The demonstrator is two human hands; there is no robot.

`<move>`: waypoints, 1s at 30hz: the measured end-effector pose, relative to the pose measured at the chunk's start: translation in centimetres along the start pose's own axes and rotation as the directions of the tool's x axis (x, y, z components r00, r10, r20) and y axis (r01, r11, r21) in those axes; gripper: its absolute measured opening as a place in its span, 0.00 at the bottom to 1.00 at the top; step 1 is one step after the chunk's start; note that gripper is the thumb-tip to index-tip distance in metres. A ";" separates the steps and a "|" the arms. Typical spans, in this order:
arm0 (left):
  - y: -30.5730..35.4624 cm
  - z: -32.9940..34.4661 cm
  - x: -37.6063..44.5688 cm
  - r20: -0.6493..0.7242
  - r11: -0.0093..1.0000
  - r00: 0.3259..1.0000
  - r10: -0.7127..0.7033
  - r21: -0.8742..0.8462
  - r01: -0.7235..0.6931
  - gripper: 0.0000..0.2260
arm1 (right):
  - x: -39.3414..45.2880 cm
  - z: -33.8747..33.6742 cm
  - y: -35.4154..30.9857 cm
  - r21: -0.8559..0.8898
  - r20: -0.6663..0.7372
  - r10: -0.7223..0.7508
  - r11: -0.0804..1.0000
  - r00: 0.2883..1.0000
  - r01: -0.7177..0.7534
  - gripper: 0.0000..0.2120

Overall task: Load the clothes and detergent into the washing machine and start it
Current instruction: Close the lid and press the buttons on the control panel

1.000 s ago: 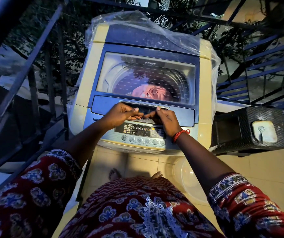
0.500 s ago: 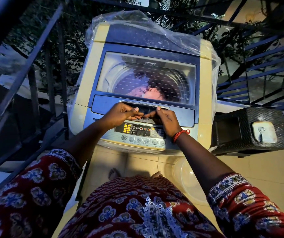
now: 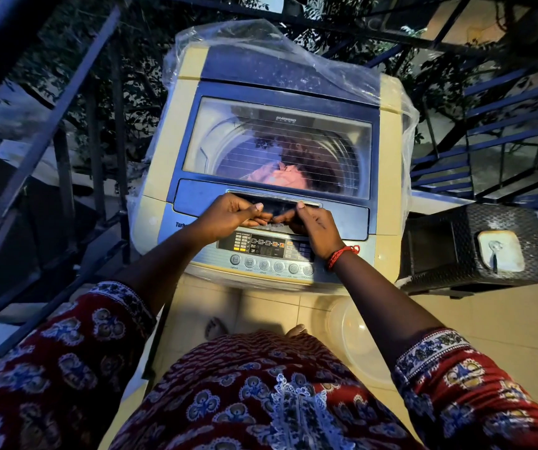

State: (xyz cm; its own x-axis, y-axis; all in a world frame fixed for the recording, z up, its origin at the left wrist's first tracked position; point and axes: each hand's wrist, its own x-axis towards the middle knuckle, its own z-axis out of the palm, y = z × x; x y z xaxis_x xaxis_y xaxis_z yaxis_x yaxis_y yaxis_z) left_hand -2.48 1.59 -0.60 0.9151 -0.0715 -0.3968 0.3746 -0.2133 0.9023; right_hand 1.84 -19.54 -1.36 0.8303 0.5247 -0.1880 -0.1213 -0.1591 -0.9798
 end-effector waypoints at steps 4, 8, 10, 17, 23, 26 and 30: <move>0.0 0.0 -0.1 -0.005 1.000 1.000 -0.004 0.005 0.004 0.18 | 0.1 -0.1 0.2 0.002 0.004 -0.010 1.000 1.000 0.010 0.22; -0.2 -0.1 0.0 -0.008 1.000 1.000 -0.010 0.028 0.010 0.16 | 0.0 0.0 0.1 0.001 0.004 -0.005 1.000 1.000 0.005 0.21; -0.1 -0.1 0.0 -0.009 1.000 1.000 -0.013 0.020 0.014 0.13 | -0.1 0.0 0.0 0.001 0.002 0.000 1.000 1.000 0.000 0.21; 0.1 0.2 0.0 -0.007 0.999 1.000 -0.004 -0.033 0.004 0.11 | -0.1 0.0 -0.1 0.004 -0.002 0.012 1.000 1.000 -0.012 0.21; 0.2 0.2 -0.1 -0.016 1.000 1.000 0.002 -0.014 -0.002 0.11 | -0.1 0.0 0.1 0.000 0.003 -0.003 1.000 1.000 0.003 0.21; 0.1 0.2 0.0 -0.027 1.000 1.000 -0.007 -0.016 0.007 0.12 | -0.1 0.0 -0.1 0.003 0.001 0.001 1.000 1.000 -0.001 0.21; 0.2 0.4 -0.1 -0.047 1.000 0.999 -0.017 -0.017 0.016 0.13 | -0.2 0.2 -0.3 -0.004 -0.004 -0.001 1.000 1.000 0.001 0.22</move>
State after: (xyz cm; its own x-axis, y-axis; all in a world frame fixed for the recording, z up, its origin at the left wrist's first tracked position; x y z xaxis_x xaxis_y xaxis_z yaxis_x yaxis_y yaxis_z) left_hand -2.58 1.20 -0.46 0.9146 -0.0224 -0.4037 0.3917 -0.1983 0.8985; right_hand 1.62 -19.47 -1.05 0.8326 0.5214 -0.1866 -0.1181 -0.1620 -0.9797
